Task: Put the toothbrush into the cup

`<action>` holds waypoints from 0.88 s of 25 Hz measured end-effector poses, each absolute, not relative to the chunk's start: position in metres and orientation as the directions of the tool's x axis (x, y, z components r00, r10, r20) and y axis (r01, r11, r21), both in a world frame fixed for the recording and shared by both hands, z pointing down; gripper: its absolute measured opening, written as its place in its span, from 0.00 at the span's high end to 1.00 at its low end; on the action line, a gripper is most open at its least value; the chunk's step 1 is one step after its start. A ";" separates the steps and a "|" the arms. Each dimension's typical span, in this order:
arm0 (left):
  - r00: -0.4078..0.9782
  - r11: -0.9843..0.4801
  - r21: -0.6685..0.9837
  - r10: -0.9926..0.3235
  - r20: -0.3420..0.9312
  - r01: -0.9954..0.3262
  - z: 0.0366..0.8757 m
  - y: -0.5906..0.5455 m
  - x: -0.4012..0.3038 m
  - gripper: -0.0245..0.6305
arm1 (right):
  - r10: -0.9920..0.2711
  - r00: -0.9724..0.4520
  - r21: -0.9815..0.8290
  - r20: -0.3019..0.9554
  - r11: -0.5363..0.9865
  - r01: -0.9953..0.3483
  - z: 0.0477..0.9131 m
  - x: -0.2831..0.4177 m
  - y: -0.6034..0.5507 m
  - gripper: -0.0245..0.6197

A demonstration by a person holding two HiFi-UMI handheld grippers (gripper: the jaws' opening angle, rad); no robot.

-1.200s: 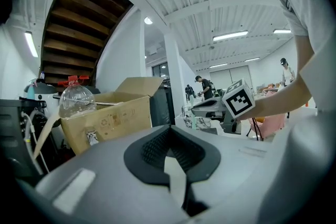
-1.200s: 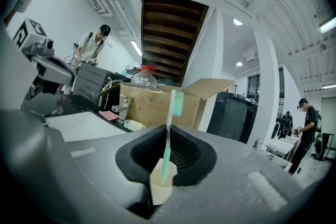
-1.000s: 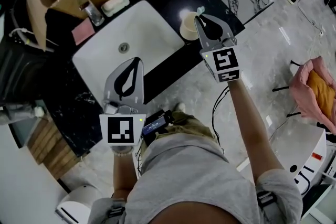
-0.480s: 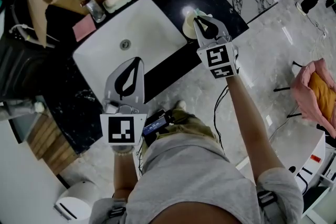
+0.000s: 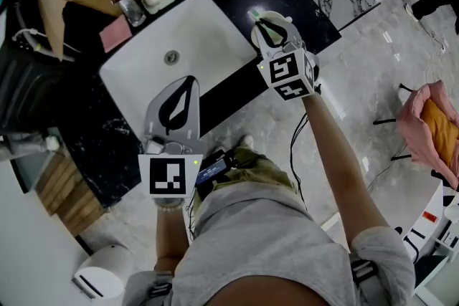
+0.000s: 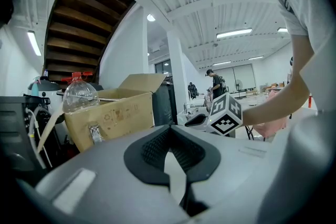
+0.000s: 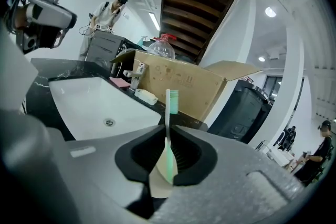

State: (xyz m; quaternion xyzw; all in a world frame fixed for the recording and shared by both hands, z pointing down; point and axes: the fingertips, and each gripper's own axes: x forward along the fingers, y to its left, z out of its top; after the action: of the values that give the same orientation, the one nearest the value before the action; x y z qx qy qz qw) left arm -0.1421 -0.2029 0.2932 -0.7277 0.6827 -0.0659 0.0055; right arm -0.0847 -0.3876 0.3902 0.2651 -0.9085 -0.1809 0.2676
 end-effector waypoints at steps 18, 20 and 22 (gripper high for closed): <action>0.122 -0.132 -0.106 -0.988 0.089 -0.986 0.293 -0.196 -0.138 0.94 | -0.579 -0.749 0.293 0.323 0.814 -0.502 0.376 -0.068 -0.363 0.86; 0.143 -0.152 -0.110 -0.986 0.091 -0.982 0.293 -0.197 -0.134 0.94 | -0.595 -0.753 0.273 0.281 0.802 -0.532 0.365 -0.057 -0.356 0.92; 0.167 -0.176 -0.118 -0.983 0.081 -0.977 0.290 -0.200 -0.130 0.94 | -0.618 -0.747 0.245 0.245 0.785 -0.569 0.355 -0.044 -0.350 0.96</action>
State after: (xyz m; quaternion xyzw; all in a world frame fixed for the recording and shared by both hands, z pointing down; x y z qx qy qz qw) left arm -0.1298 -0.1996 0.2905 -0.7637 0.6416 -0.0690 0.0194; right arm -0.0439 -0.3499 0.3554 0.3188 -0.9313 -0.0775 0.1581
